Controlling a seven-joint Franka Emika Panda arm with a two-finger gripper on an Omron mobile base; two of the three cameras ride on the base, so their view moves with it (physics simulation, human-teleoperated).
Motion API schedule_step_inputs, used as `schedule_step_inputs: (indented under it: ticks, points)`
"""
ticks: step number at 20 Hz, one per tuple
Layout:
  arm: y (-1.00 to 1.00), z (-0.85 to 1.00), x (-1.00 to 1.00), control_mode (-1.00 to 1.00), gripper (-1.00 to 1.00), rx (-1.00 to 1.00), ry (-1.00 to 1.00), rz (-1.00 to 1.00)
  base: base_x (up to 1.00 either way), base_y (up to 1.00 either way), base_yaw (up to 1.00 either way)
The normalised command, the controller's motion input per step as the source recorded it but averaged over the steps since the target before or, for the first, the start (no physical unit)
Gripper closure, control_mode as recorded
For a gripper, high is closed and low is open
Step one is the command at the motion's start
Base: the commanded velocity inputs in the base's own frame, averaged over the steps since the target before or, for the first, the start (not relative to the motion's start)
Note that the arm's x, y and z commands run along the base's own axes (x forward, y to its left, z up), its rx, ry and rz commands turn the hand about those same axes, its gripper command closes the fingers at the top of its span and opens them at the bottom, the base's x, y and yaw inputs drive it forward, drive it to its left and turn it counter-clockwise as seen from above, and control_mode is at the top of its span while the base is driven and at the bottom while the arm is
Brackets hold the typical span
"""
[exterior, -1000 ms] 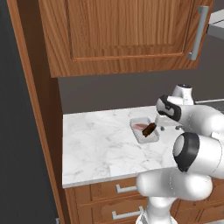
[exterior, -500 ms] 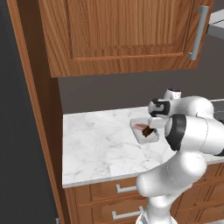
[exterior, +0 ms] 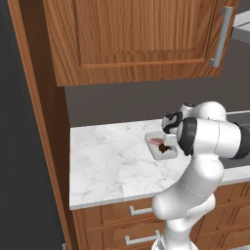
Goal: Place the tupperware on the second highest shelf of the fridge. Make space for the tupperware among the existing items by rearranging them on the shelves if needed. Close the fridge door when finished.
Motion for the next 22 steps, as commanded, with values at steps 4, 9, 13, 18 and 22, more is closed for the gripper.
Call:
schedule_step_inputs:
  ticks: [4, 9, 13, 18, 22]
  points:
    - [0.00, -0.24, 0.29, -1.00, -1.00, 0.00, 0.00, 0.00, 0.00, 0.00, 0.00]
    - [0.00, -0.20, 0.26, -1.00, -1.00, 0.00, 0.00, 0.00, 0.00, 0.00, 0.00]
    - [0.00, -0.30, 0.20, -1.00, 1.00, 0.00, 0.00, 0.00, 0.00, 0.00, 0.00]
    - [0.00, -0.30, 0.07, -1.00, 1.00, 0.00, -0.01, 0.00, 0.00, 0.00, 0.00]
    - [0.14, -0.56, -0.01, -1.00, 1.00, 0.00, -0.03, 0.00, 0.00, 0.00, 0.00]
